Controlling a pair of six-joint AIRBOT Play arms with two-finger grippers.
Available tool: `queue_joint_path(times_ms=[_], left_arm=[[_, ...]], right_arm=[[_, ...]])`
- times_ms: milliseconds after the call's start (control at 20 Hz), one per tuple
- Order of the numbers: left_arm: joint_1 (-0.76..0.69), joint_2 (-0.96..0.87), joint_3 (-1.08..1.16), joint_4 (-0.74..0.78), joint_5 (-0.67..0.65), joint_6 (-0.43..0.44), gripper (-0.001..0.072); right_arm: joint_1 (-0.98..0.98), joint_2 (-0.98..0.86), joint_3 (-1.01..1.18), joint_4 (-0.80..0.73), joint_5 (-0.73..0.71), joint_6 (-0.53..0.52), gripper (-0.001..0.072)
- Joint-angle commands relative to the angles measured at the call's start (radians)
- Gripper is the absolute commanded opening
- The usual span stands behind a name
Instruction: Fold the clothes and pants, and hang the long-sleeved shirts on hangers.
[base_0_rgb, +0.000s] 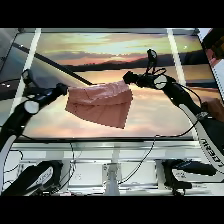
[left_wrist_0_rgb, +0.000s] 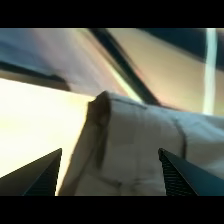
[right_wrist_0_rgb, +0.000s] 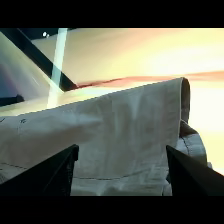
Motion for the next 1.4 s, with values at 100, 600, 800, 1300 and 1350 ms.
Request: queue_joint_path(times_ms=[100, 600, 800, 1300, 1350], left_arm=[[0.200, -0.024, 0.001, 0.001, -0.505, 0.411, 0.0653], [0.183, -0.227, 0.025, -0.311, -0.370, 0.693, 0.0641], [0.135, -0.264, 0.025, -0.311, -0.303, 0.741, 0.0641], [0.041, -0.313, 0.025, -0.311, -0.223, 0.752, 0.0299], [0.041, -0.312, 0.026, -0.311, -0.217, 0.752, 0.0167]], right_arm=[[-0.050, 0.023, 0.001, -0.035, 0.099, -0.002, 0.0628], [-0.050, 0.023, 0.001, -0.066, 0.133, -0.008, 0.0629], [-0.050, 0.023, 0.001, -0.073, 0.134, -0.008, 0.0628], [-0.050, 0.023, -0.001, -0.077, 0.145, -0.008, 0.0628], [-0.050, 0.023, -0.001, -0.077, 0.153, -0.008, 0.0628]])
